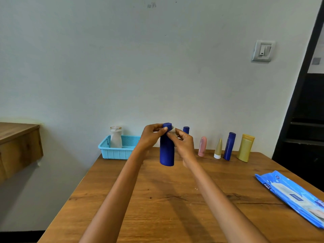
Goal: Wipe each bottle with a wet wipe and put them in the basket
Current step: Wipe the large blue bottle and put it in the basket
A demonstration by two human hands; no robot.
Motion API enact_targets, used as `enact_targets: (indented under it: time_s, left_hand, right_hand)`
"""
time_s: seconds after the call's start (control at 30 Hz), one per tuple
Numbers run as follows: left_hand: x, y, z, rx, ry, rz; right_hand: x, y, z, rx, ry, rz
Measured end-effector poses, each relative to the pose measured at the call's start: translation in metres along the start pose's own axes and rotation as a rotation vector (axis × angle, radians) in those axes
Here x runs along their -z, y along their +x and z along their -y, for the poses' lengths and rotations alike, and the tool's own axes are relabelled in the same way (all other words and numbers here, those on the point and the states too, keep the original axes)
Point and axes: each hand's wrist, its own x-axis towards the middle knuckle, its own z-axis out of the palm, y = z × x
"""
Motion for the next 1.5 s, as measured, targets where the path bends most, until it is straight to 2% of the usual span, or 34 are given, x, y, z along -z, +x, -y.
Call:
enact_targets:
  time_s: [0.1, 0.2, 0.33, 0.47, 0.73, 0.83, 0.93, 1.1, 1.27, 1.33, 1.43, 1.5]
  left_hand:
    - [0.004, -0.001, 0.000, 0.019, 0.031, 0.081]
    - [0.006, -0.001, 0.003, 0.081, -0.061, 0.113]
    - [0.003, -0.002, 0.005, 0.109, -0.155, 0.001]
    - [-0.001, 0.000, 0.000, 0.087, -0.192, -0.051]
    - [0.014, -0.001, 0.002, 0.082, -0.269, 0.063]
    - [0.013, -0.003, 0.003, 0.075, -0.296, 0.136]
    - [0.011, -0.001, 0.006, 0.063, -0.304, 0.114]
    - [0.007, 0.002, 0.008, 0.077, -0.379, -0.076]
    - [0.008, 0.002, 0.007, 0.076, -0.259, -0.167]
    - [0.009, 0.002, 0.009, 0.073, -0.197, -0.186]
    - [0.010, 0.001, 0.011, 0.083, -0.151, -0.150]
    - [0.009, 0.000, 0.011, 0.089, -0.142, -0.133]
  right_hand:
    - [0.008, -0.003, -0.001, -0.067, 0.120, 0.062]
    - [0.007, -0.005, -0.001, -0.053, 0.101, 0.073]
    - [-0.003, -0.002, -0.004, 0.123, -0.230, -0.059]
    - [-0.007, -0.002, 0.002, 0.303, -0.307, -0.120]
    - [-0.002, -0.001, 0.013, 0.089, -0.050, 0.008]
    - [-0.001, -0.001, 0.011, 0.068, -0.017, 0.060]
    - [-0.001, -0.002, 0.009, 0.169, -0.161, 0.114]
    - [-0.006, -0.004, -0.002, 0.447, -0.502, 0.168]
    - [-0.003, -0.021, -0.020, 0.525, -0.620, 0.082]
    - [-0.002, -0.028, -0.026, 0.520, -0.705, 0.098]
    - [-0.007, -0.028, -0.024, 0.450, -0.695, 0.167]
    - [-0.011, -0.020, -0.017, 0.433, -0.698, 0.158]
